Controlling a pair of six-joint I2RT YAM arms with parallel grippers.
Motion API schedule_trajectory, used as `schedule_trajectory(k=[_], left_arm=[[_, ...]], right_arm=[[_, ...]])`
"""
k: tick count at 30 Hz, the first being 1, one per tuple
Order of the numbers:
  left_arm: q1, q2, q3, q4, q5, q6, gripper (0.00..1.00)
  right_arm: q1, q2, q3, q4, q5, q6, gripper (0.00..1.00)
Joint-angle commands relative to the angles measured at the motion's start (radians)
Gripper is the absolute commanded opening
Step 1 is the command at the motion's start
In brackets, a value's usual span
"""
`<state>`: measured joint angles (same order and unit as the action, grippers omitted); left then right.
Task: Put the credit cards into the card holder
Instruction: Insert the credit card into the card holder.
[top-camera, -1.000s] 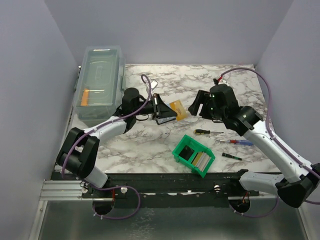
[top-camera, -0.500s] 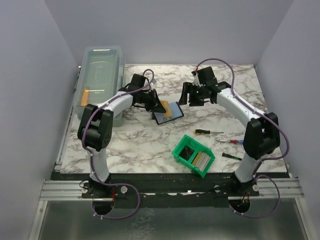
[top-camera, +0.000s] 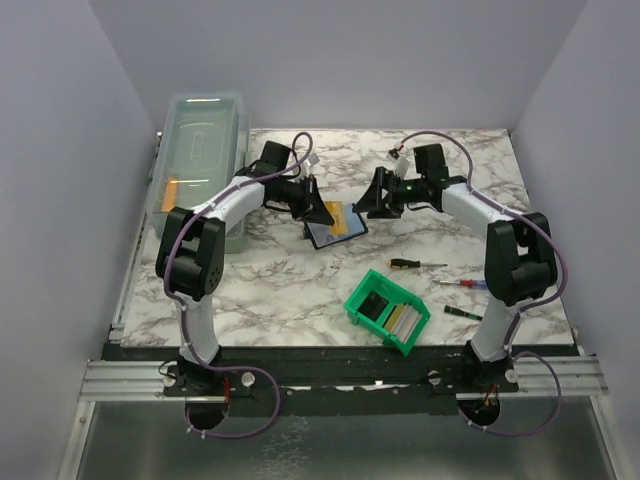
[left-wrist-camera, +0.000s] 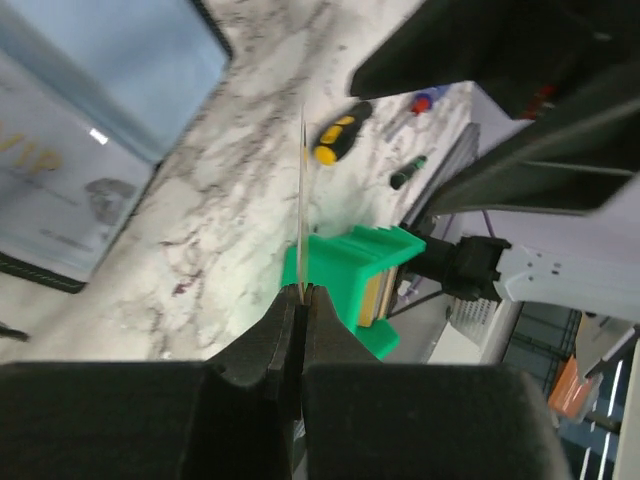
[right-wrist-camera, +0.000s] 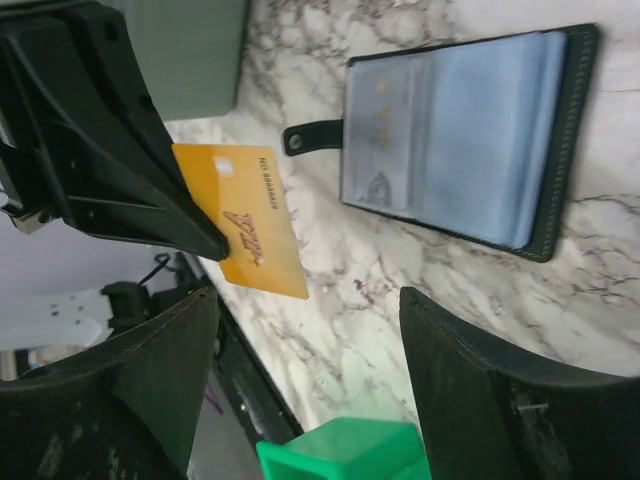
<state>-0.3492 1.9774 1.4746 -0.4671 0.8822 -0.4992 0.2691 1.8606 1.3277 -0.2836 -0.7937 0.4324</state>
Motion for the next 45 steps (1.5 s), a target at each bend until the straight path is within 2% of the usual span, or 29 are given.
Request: schedule_trajectory(k=[1, 4, 8, 12, 13, 15, 16, 18, 19, 20, 22, 26, 30, 33, 35, 36, 37, 38, 39, 40, 45], left_arm=[[-0.031, -0.133, -0.026, 0.068, 0.136, 0.04, 0.0], [-0.056, -0.183, -0.053, 0.103, 0.143, 0.027, 0.0], [-0.085, -0.235, -0.079, 0.146, 0.156, -0.004, 0.0], [-0.103, -0.27, -0.099, 0.175, 0.15, -0.024, 0.0], [-0.105, -0.279, -0.105, 0.186, 0.147, -0.038, 0.0], [-0.105, -0.299, -0.121, 0.222, 0.126, -0.083, 0.0], [-0.105, -0.313, -0.131, 0.247, 0.112, -0.11, 0.02], [-0.105, -0.349, -0.171, 0.335, 0.08, -0.197, 0.11], [-0.104, -0.371, -0.211, 0.427, 0.078, -0.265, 0.19], [-0.103, -0.388, -0.254, 0.576, 0.079, -0.348, 0.23], [-0.102, -0.402, -0.316, 0.722, 0.074, -0.471, 0.26], [-0.105, -0.419, -0.375, 0.817, 0.036, -0.561, 0.26], [-0.105, -0.432, -0.4, 0.86, 0.012, -0.599, 0.21], [-0.105, -0.443, -0.42, 0.884, -0.018, -0.614, 0.09], [-0.1, -0.451, -0.435, 0.876, -0.052, -0.6, 0.01], [-0.097, -0.455, -0.429, 0.814, -0.087, -0.567, 0.0], [-0.093, -0.451, -0.409, 0.702, -0.135, -0.521, 0.0], [-0.088, -0.44, -0.38, 0.592, -0.179, -0.457, 0.0], [-0.087, -0.418, -0.349, 0.499, -0.213, -0.406, 0.0], [-0.083, -0.397, -0.332, 0.424, -0.241, -0.371, 0.0], [-0.041, -0.31, -0.296, 0.274, -0.343, -0.292, 0.0]], right_arm=[[-0.008, -0.095, -0.079, 0.195, -0.224, 0.084, 0.76], [-0.008, -0.146, -0.136, 0.264, -0.258, 0.145, 0.74], [-0.008, -0.196, -0.213, 0.413, -0.315, 0.252, 0.61], [-0.008, -0.245, -0.293, 0.561, -0.351, 0.37, 0.36], [-0.007, -0.257, -0.314, 0.609, -0.358, 0.403, 0.27], [-0.007, -0.283, -0.355, 0.685, -0.358, 0.459, 0.03], [-0.007, -0.297, -0.377, 0.728, -0.355, 0.491, 0.01], [-0.007, -0.323, -0.414, 0.808, -0.338, 0.544, 0.0], [-0.007, -0.335, -0.427, 0.84, -0.331, 0.562, 0.0], [-0.007, -0.345, -0.439, 0.869, -0.321, 0.58, 0.0], [-0.007, -0.359, -0.45, 0.908, -0.307, 0.603, 0.0], [-0.007, -0.376, -0.451, 0.927, -0.288, 0.618, 0.0], [-0.007, -0.376, -0.443, 0.931, -0.28, 0.624, 0.0], [-0.007, -0.378, -0.437, 0.915, -0.266, 0.617, 0.0], [-0.007, -0.376, -0.408, 0.807, -0.234, 0.559, 0.02], [-0.007, -0.375, -0.377, 0.677, -0.183, 0.491, 0.11], [-0.007, -0.371, -0.341, 0.547, -0.107, 0.417, 0.27], [-0.007, -0.362, -0.309, 0.427, -0.029, 0.359, 0.38], [-0.007, -0.346, -0.28, 0.346, 0.034, 0.31, 0.45], [-0.008, -0.327, -0.256, 0.297, 0.07, 0.268, 0.49], [-0.008, -0.194, -0.147, 0.151, 0.148, 0.129, 0.54]])
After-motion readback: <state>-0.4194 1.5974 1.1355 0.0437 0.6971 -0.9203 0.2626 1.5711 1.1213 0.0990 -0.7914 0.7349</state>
